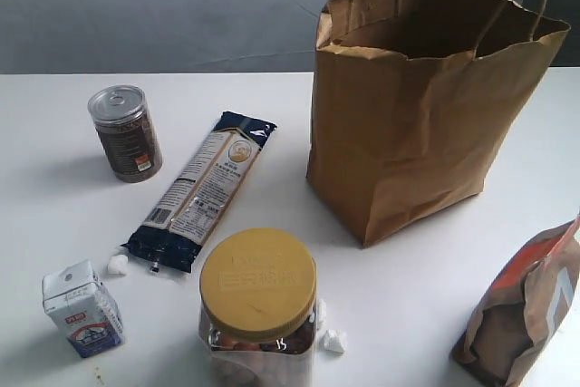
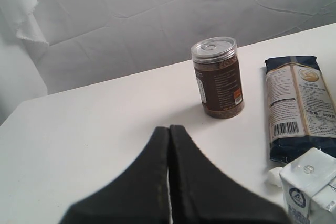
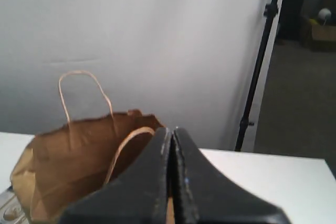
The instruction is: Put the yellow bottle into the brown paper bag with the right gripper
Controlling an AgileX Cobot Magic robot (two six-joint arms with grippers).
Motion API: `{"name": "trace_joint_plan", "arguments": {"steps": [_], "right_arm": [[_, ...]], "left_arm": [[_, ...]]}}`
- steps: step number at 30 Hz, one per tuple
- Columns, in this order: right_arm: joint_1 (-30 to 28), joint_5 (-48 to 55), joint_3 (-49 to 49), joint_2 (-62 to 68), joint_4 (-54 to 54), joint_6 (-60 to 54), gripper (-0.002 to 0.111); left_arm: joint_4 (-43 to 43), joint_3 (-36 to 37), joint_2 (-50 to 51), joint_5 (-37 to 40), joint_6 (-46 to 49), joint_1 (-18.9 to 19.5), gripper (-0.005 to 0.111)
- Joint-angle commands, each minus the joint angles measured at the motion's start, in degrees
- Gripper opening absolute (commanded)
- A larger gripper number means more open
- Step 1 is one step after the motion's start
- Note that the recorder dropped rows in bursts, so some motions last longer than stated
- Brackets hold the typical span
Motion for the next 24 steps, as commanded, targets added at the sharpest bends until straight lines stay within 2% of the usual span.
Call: {"name": "trace_joint_plan", "arguments": {"steps": [1,9,12,14,16,18,24], "right_arm": [[-0.21,-4.03,11.57,-2.85,-0.39,6.13,0.000],[-0.21,-11.24,26.41,-3.89,-0.39,12.35,0.000],[-1.39,-16.34,30.69,-3.89,4.54,11.64,0.000],[-4.85,-22.49,34.49,-3.89,11.31,8.57,0.000],[-8.67,-33.24,40.44,-3.99,21.36,1.92,0.000],[-10.66,-41.55,46.31,-4.75,26.83,-2.86,0.000],[-11.05,-48.81,56.78,-13.56,33.41,-17.70,0.000]], "left_arm": [[-0.07,0.27,-0.13,-0.28,-0.41,-0.23,0.000],[-0.07,0.27,-0.13,-0.28,-0.41,-0.23,0.000],[-0.07,0.27,-0.13,-0.28,-0.41,-0.23,0.000],[-0.07,0.27,-0.13,-0.28,-0.41,-0.23,0.000],[-0.07,0.27,-0.13,-0.28,-0.41,-0.23,0.000],[-0.07,0.27,-0.13,-0.28,-0.41,-0.23,0.000],[-0.07,0.27,-0.13,-0.28,-0.41,-0.23,0.000]]}}
